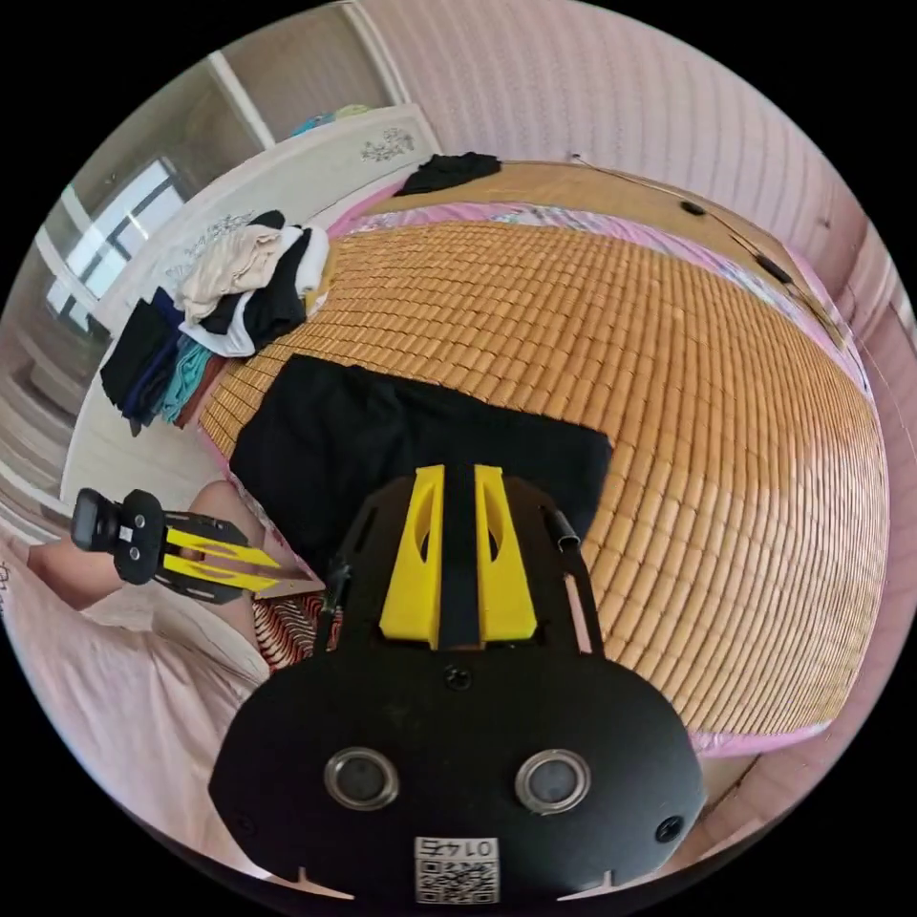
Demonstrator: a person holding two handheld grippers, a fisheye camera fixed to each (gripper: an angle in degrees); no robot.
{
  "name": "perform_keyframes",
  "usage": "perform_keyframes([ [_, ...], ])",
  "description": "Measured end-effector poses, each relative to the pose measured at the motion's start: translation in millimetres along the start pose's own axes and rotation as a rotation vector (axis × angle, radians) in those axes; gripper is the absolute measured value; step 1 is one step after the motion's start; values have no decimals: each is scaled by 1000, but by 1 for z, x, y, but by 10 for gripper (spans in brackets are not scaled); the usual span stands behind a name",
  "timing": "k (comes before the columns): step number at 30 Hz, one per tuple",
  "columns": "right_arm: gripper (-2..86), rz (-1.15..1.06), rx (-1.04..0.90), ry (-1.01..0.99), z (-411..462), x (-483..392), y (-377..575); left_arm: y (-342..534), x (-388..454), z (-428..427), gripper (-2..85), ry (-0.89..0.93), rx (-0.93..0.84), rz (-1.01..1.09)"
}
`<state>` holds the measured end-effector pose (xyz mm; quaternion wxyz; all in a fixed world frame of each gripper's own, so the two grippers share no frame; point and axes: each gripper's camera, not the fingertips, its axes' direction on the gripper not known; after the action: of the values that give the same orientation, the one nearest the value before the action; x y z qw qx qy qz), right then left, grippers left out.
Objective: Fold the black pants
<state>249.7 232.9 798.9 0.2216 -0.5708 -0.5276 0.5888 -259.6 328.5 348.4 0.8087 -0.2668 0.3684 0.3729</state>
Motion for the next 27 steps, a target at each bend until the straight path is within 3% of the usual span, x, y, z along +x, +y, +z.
perform_keyframes([
  [4,170,237,-161,37,-5,54,77,-3,25,13,92,37,66,11],
  [7,169,307,-218,-42,-6,77,113,-12,40,31,108,82,64,14],
  [11,44,421,-216,-137,-15,117,135,-38,61,47,130,4,42,95],
  [13,25,447,-154,-229,-32,133,142,-51,67,51,137,-50,28,138],
  [19,10,335,16,-460,-109,155,156,-82,75,58,168,10,67,129],
  [20,11,308,29,-514,-120,158,157,-85,78,61,159,9,53,129],
  [23,20,196,-7,-541,-138,162,161,-80,83,52,9,-95,49,100],
  [25,45,204,-8,-525,-143,181,170,-73,80,47,1,-33,31,76],
  [27,111,377,38,-567,-138,226,188,-59,76,38,-2,1,33,42],
])
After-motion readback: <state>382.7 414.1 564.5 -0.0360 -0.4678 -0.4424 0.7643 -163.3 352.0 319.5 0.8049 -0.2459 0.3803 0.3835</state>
